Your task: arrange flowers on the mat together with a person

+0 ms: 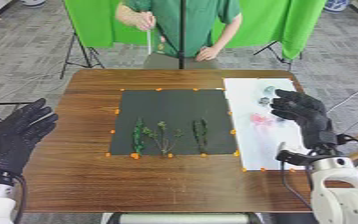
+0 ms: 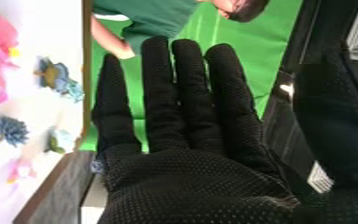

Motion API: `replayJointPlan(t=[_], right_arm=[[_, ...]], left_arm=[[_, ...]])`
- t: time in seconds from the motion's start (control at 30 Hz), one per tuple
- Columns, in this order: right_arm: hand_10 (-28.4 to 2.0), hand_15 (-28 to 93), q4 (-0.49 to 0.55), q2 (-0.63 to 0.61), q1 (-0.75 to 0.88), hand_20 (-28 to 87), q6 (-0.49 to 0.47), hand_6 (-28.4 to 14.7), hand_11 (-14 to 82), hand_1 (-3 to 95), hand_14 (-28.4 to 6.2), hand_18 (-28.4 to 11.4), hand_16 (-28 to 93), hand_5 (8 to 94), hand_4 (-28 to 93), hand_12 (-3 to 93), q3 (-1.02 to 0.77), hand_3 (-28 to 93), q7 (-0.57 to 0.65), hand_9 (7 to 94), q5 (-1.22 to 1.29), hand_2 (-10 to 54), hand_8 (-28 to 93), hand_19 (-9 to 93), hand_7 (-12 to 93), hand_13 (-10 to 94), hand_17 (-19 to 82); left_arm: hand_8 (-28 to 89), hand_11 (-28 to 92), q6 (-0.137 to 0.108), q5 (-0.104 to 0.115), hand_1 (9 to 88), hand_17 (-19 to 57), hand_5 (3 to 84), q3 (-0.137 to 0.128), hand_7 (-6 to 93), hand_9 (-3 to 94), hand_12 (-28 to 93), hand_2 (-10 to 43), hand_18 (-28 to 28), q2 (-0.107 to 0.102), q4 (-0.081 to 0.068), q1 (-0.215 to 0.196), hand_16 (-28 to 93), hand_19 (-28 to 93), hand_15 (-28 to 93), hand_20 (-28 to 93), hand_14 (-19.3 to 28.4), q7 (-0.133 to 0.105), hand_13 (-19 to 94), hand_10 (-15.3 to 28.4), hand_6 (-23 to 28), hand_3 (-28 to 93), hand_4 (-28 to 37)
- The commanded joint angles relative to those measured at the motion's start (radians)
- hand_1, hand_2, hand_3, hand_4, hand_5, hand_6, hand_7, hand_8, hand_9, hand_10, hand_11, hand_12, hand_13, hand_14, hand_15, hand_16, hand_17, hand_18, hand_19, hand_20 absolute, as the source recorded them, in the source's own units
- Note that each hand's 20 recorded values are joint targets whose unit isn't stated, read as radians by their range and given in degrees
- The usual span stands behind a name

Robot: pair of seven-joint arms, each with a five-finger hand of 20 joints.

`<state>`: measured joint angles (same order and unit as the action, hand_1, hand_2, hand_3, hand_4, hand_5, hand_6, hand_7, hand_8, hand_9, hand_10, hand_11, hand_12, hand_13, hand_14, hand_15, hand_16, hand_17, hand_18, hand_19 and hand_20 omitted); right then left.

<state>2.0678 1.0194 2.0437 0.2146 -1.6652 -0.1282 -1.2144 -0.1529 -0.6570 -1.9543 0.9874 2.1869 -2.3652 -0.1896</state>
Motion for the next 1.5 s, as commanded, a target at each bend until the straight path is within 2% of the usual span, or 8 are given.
replayJointPlan(t=[0.03, 0.17, 0.23, 0.37, 0.5, 0.67, 0.97, 1.5], right_arm=[[-11.6, 39, -0.035, -0.091, -0.071, 25, 0.198, -1.3, 23.5, 35.2, -8.5, -19.6, 19, 47.5, -28, 21.2, 0.113, 83, 0.008, 50.9, -0.313, -9.4, -16, 49, 30, 47, 24], [-9.1, 51, -0.1, -0.194, -0.142, 30, 0.365, 0.7, 29.2, 39.1, -6.3, -17.2, 19, 47.8, -28, 22.3, 0.208, 79, 0.177, 52.2, -0.863, -9.5, -18, 60, 36, 49, 24], [-8.5, 54, -0.154, -0.24, -0.213, 32, 0.386, 1.5, 32.4, 39.6, -5.9, -17.2, 19, 47.7, -28, 23.4, 0.292, 78, 0.27, 51.7, -1.08, -9.5, -19, 61, 38, 49, 23], [-8.6, 59, -0.224, -0.307, -0.316, 35, 0.395, 2.0, 35.1, 37.3, -5.7, -16.4, 18, 47.1, -28, 24.2, 0.425, 80, 0.371, 49.2, -1.165, -9.5, -20, 63, 40, 43, 19], [-7.7, 59, -0.239, -0.359, -0.375, 35, 0.278, 3.2, 35.2, 36.0, -5.8, -16.2, 18, 48.8, -28, 23.8, 0.482, 81, 0.47, 50.6, -1.213, -9.5, -20, 62, 40, 42, 18], [-7.3, 60, -0.28, -0.377, -0.456, 36, 0.223, 3.2, 31.9, 35.0, -6.0, -16.4, 17, 49.4, -28, 22.9, 0.583, 82, 0.507, 50.9, -1.237, -9.5, -20, 62, 37, 42, 18], [-7.5, 60, -0.278, -0.422, -0.556, 36, 0.042, 2.9, 30.3, 34.4, -6.3, -16.2, 17, 48.8, -28, 23.4, 0.679, 84, 0.569, 50.1, -1.272, -9.5, -19, 62, 35, 40, 17], [-9.7, 61, -0.241, -0.458, -0.52, 37, -0.222, -0.5, 30.5, 31.7, -8.0, -16.6, 15, 41.9, -28, 25.1, 0.609, 84, 0.559, 41.3, -1.204, -9.5, -17, 61, 33, 33, 13]], left_arm=[[-9, 22, 0.008, -0.003, 28.8, -5.2, 38.1, -0.004, 20.8, 33.2, 19, 0.2, 21.0, 0.013, -0.002, -0.023, 2, 43, 29, 14, 15.5, 0.015, 28, 13.3, 4.1, 67, -20.4], [-8, 22, 0.016, -0.009, 28.8, -5.2, 38.1, -0.006, 20.8, 33.2, 19, 0.1, 21.0, -0.006, -0.004, -0.005, 2, 43, 29, 14, 15.5, 0.012, 28, 13.1, 4.1, 67, -20.4], [-9, 22, 0.006, -0.003, 28.8, -5.2, 38.1, -0.013, 20.7, 33.1, 19, 0.1, 21.0, 0.003, 0.002, -0.024, 2, 43, 29, 14, 15.5, 0.009, 28, 13.1, 4.1, 67, -20.4], [-8, 22, 0.005, -0.002, 28.8, -5.2, 38.2, -0.012, 20.7, 33.1, 19, 0.0, 20.9, 0.007, 0.005, -0.035, 2, 43, 29, 14, 15.5, 0.009, 28, 13.1, 4.1, 67, -20.4], [-8, 22, 0.013, -0.006, 28.9, -5.3, 38.1, -0.003, 20.6, 33.2, 19, 0.0, 21.0, -0.009, 0.0, -0.012, 2, 43, 30, 14, 15.5, 0.01, 28, 13.2, 4.1, 67, -20.5], [-8, 22, -0.001, 0.001, 28.9, -5.3, 38.2, -0.021, 20.6, 33.1, 19, 0.0, 21.0, 0.007, 0.013, -0.053, 2, 43, 30, 14, 15.7, 0.006, 28, 13.2, 4.1, 67, -20.4], [-8, 22, -0.003, 0.0, 29.0, -5.3, 38.2, -0.027, 20.6, 33.2, 19, 0.0, 21.0, -0.003, 0.014, -0.047, 2, 43, 31, 14, 15.7, 0.002, 29, 13.1, 4.1, 67, -20.2], [-8, 23, -0.003, 0.0, 29.0, -5.3, 38.2, -0.026, 20.6, 33.3, 19, 0.4, 21.0, -0.002, 0.016, -0.051, 2, 43, 31, 14, 15.9, 0.0, 29, 13.2, 4.2, 67, -20.1]])
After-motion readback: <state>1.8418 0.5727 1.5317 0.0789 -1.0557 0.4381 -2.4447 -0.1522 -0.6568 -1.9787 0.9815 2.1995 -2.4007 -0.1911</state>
